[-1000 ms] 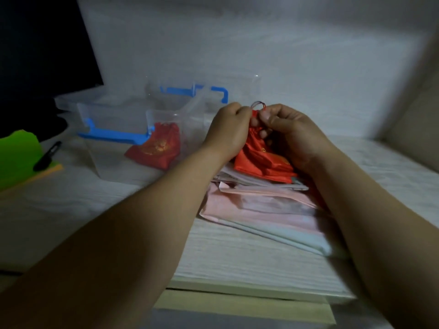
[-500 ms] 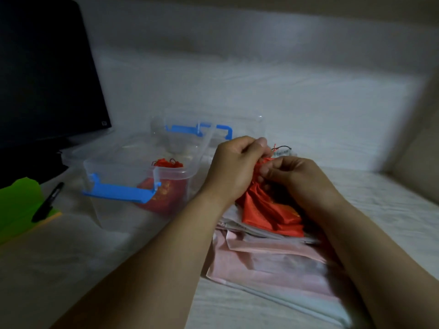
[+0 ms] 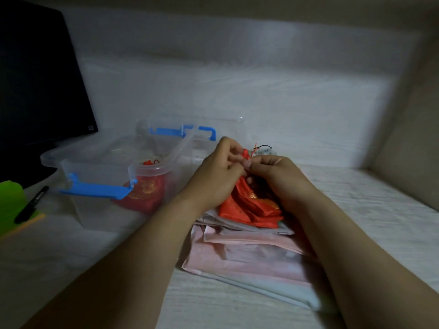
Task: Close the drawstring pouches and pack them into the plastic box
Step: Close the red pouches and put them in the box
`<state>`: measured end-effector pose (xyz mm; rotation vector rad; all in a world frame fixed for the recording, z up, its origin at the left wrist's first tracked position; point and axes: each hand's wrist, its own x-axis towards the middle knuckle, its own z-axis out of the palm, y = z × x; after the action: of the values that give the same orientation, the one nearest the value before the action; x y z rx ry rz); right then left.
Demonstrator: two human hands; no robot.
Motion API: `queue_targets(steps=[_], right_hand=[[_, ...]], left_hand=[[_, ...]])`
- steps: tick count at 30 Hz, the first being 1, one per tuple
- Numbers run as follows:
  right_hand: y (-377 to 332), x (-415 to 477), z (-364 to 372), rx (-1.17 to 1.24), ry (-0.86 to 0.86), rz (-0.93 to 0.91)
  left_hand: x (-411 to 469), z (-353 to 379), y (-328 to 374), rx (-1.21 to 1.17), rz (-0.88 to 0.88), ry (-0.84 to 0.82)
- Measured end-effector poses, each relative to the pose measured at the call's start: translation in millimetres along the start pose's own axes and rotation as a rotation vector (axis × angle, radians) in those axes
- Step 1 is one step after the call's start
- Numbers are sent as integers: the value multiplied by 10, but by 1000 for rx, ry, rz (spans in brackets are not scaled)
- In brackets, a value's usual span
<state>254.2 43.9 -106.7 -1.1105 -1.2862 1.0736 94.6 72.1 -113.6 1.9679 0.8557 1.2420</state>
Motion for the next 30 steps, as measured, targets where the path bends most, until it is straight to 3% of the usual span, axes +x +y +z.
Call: queue_targets(steps=[3,6,11,14,17,22,30], right_hand=[[4,11,-26,30,21,5],[8,22,-38,34,41,-9],[36,23,-43,-25,48,-35],[37,44,-51,-46,39,-91],[20,42,-43,-52,46,-142],[-34,19,-10,-87,51,-170],[-44,17,-97,-119,3,-162]], left_hand=[[-16,-10,-39,196,55,-65],[24,-41,-77,348,158,-16],[50,-70,-52,417,231,99],[43,-107,-46,450,180,128],[-7,-98,3,427,34,133],[-10,-75,53,147,-121,26],[1,-67,-52,88,-82,15]])
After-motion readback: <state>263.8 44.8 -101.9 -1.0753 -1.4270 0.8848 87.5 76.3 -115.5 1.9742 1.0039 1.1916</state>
